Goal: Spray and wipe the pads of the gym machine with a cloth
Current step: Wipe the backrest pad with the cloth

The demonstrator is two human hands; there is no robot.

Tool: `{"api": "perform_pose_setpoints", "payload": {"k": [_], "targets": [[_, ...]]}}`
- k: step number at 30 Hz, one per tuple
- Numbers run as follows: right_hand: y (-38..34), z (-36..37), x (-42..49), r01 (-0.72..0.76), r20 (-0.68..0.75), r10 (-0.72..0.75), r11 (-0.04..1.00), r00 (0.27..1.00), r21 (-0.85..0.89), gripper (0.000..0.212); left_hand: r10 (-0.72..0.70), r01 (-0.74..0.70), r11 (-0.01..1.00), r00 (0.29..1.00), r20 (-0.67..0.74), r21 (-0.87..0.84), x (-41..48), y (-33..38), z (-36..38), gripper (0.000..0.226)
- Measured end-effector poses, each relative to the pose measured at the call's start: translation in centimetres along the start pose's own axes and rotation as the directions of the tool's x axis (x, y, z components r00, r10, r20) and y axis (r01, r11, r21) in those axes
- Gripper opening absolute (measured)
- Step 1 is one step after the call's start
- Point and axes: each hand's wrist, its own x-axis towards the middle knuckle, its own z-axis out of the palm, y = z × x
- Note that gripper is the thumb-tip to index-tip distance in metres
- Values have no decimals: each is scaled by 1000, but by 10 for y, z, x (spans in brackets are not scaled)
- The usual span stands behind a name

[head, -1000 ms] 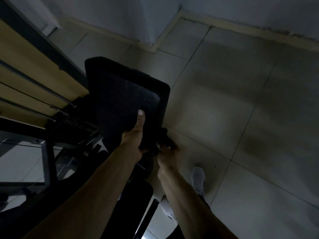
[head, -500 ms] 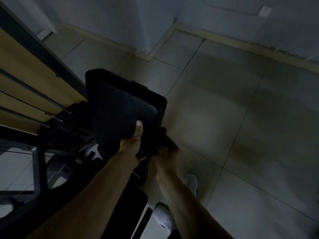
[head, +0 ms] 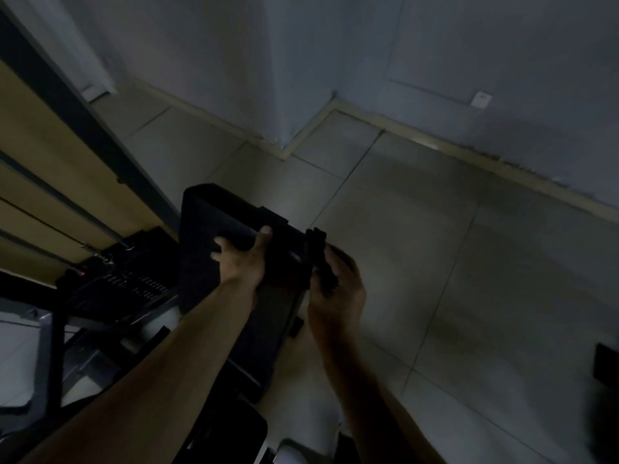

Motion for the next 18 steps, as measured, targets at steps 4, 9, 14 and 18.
{"api": "perform_pose_setpoints", "payload": {"k": [4, 9, 14, 18], "targets": [[-4, -9, 12, -54, 240, 77, 993, 968, -102, 40, 25, -25, 1000, 999, 27, 1, 5, -7, 4, 127], [-40, 17, 52, 214, 520, -70, 951, 851, -222, 39, 34, -30, 996, 999, 43, -86, 7, -21, -10, 86], [-73, 109, 92, 333, 748, -109, 930, 655, -155, 39, 78, -73, 992, 996, 42, -105, 6, -27, -33, 47], [-83, 134, 109, 302, 819, -99, 949, 566, -95, 40, 113, -116, 993, 984, -139, -9, 21, -12, -52, 26]]}}
